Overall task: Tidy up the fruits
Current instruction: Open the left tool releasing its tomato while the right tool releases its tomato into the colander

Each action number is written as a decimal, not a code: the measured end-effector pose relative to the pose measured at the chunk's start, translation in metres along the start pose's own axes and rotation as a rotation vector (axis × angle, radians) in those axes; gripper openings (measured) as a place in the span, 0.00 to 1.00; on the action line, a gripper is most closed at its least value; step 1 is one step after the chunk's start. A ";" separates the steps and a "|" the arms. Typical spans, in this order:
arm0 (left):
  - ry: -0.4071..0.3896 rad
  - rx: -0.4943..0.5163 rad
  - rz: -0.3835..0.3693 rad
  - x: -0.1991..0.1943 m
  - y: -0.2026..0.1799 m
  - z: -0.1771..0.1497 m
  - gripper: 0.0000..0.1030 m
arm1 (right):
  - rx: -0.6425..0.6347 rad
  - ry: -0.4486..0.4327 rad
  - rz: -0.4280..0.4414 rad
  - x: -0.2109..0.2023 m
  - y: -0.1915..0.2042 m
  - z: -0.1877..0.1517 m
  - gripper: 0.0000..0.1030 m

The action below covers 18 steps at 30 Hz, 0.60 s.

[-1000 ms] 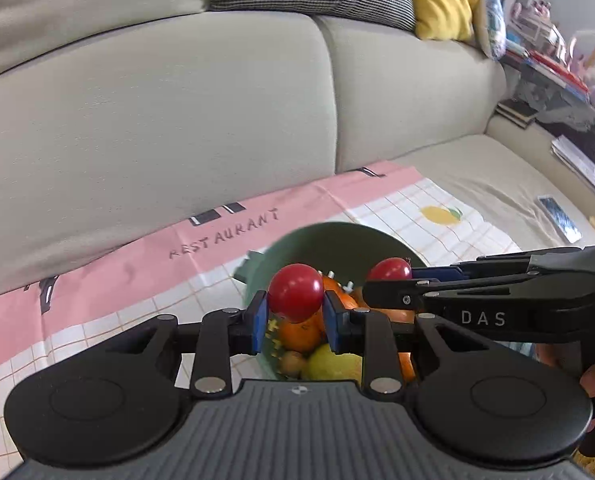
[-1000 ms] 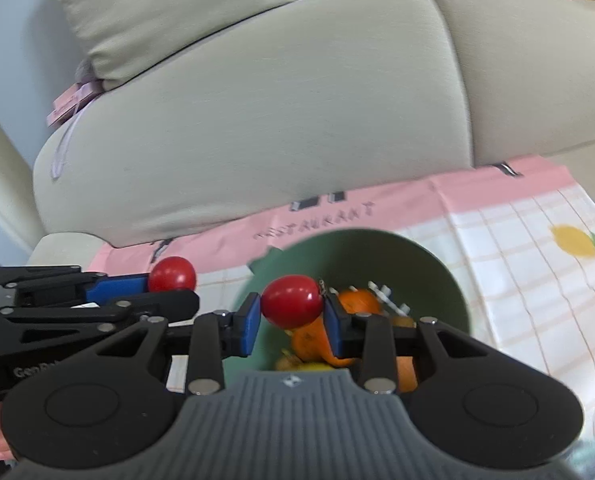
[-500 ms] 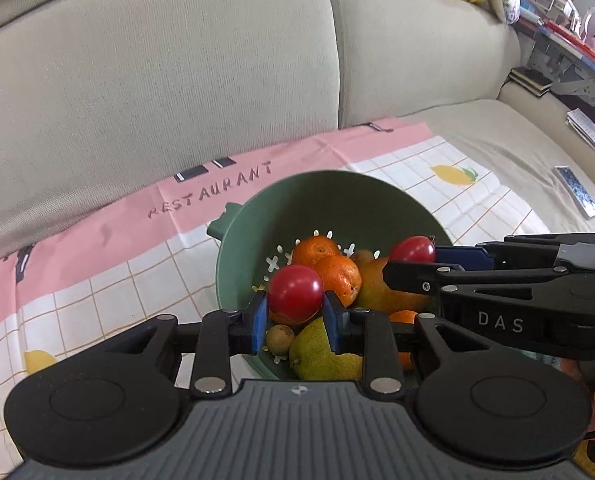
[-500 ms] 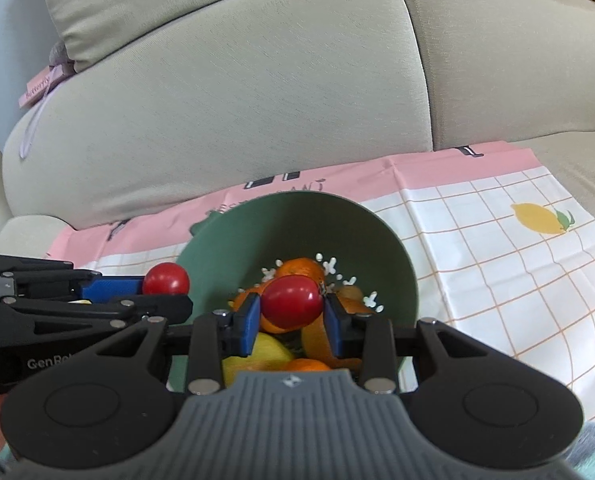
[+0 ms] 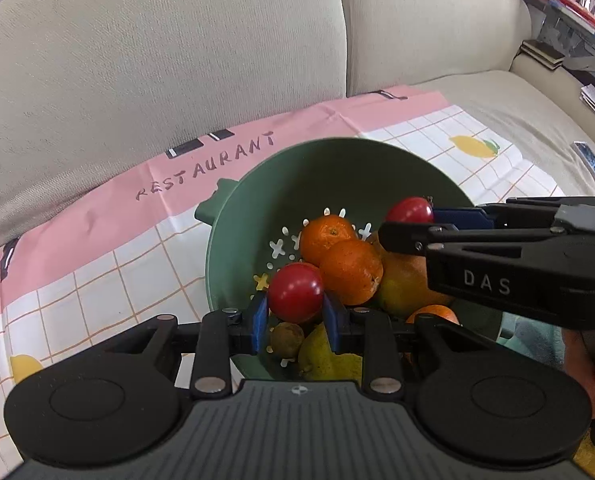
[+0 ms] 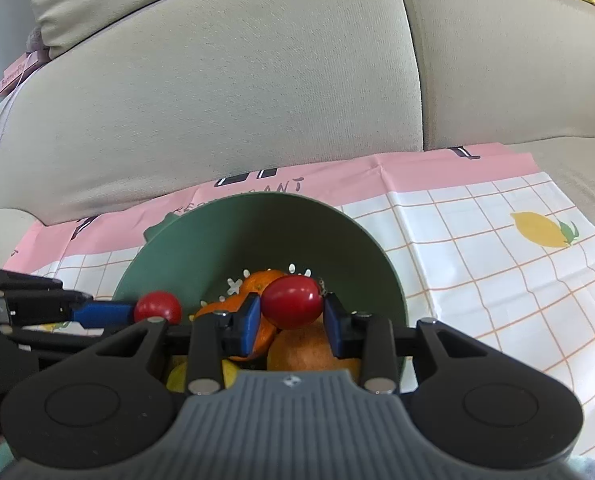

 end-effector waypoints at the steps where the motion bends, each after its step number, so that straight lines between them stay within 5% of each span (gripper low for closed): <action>1: 0.004 -0.001 0.001 0.002 0.001 0.000 0.31 | 0.003 0.003 -0.001 0.002 -0.001 0.000 0.30; 18: 0.030 -0.006 -0.007 0.011 0.002 -0.005 0.32 | 0.025 0.015 -0.009 0.014 -0.006 -0.004 0.32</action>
Point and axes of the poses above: each gripper's, at about its wrist camera, not at the fingertips, and x roughly the way its jaws point, y to its left, z to its top, the point moved 3 cm from there along x, roughly the way its jaws point, and after that the axes turned 8 degrees about z, right-handed, at the moved point
